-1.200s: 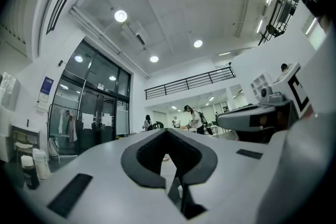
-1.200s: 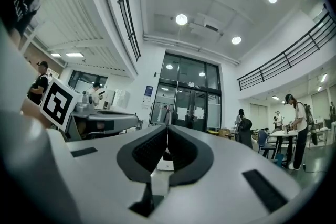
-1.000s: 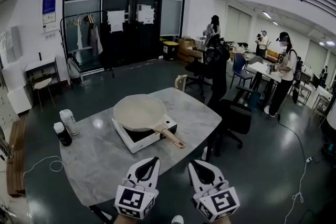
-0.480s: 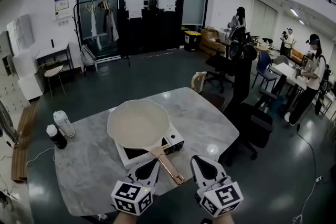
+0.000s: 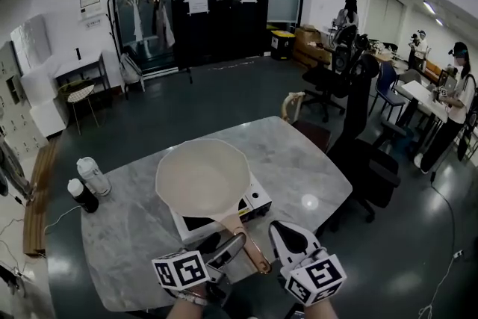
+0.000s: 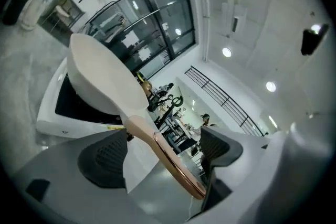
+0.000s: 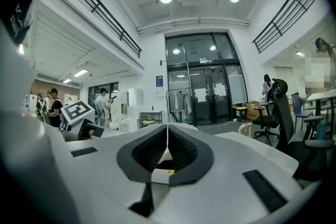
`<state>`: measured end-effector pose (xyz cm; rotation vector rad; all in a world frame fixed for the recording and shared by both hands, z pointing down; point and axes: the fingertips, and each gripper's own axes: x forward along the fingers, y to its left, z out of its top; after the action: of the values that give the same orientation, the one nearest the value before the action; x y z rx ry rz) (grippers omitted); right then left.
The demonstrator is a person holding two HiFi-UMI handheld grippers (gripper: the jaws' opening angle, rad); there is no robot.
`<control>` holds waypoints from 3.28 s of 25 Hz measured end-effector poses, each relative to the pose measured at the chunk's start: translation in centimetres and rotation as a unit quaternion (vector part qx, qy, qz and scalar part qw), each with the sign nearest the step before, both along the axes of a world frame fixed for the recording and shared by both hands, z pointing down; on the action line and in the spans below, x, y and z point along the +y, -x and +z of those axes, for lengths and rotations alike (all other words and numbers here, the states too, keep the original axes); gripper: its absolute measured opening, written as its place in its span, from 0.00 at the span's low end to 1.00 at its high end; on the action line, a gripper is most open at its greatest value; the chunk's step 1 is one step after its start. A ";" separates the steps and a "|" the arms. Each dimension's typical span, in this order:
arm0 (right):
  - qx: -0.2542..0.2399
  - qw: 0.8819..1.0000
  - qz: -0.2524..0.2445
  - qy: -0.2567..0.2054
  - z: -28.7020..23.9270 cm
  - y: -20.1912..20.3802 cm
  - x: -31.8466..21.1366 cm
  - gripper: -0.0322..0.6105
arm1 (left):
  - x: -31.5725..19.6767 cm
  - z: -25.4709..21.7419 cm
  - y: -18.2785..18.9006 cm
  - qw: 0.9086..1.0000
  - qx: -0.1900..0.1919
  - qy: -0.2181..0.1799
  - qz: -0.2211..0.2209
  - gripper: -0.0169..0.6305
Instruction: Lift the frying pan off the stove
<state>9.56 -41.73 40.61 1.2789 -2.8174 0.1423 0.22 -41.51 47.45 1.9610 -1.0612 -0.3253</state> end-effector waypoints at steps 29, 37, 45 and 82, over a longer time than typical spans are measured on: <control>0.040 0.998 0.038 0.018 2.5 -1.1 -0.9 0.09 | -8.3 4.9 -2.3 0.954 0.273 0.124 0.016 0.38; 0.014 0.996 -0.014 0.086 4.6 -1.9 1.9 0.10 | -8.0 5.8 -2.3 0.956 0.261 0.133 0.016 0.29; -0.059 0.960 -0.109 0.252 8.0 0.9 4.9 0.48 | -8.3 5.2 -1.9 0.954 0.270 0.133 0.012 0.29; -0.096 0.926 -0.188 0.314 5.1 3.9 6.1 0.33 | -8.1 -1.9 -1.6 0.970 0.235 0.055 0.029 0.29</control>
<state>5.66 -35.63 45.66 0.6004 -2.7268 1.0923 1.86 -49.62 45.51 1.6940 -0.6962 -0.6480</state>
